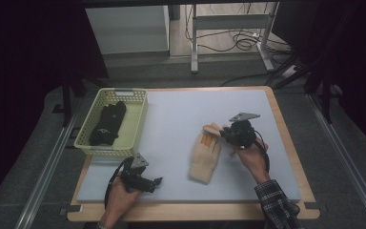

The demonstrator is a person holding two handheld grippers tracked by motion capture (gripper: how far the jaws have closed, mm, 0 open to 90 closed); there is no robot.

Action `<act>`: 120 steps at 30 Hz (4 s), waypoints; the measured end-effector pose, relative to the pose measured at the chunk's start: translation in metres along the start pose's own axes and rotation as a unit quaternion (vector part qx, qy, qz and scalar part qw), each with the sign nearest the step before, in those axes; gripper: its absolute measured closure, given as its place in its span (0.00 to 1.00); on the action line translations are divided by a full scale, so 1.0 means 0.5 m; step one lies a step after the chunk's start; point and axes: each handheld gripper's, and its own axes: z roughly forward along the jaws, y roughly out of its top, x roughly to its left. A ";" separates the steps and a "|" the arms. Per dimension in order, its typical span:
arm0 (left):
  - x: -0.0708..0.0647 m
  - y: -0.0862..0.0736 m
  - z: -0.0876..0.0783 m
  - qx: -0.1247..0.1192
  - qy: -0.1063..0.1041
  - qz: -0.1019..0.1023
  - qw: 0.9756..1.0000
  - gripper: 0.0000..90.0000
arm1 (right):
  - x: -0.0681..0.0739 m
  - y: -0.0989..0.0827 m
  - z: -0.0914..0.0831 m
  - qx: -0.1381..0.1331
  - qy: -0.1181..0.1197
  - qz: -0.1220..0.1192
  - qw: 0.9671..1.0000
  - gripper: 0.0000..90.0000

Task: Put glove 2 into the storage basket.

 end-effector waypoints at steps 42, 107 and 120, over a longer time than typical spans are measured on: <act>0.000 0.000 0.000 0.001 0.000 0.001 1.000 0.02 | 0.010 -0.163 -0.029 0.010 0.063 0.045 0.997 0.73; 0.000 0.000 0.000 0.001 0.000 0.001 1.000 0.02 | 0.095 -0.134 -0.054 0.014 0.084 0.013 0.996 0.89; 0.000 0.000 0.000 0.001 0.001 0.001 1.000 0.02 | 0.170 -0.147 0.017 0.021 0.119 -0.017 0.993 0.88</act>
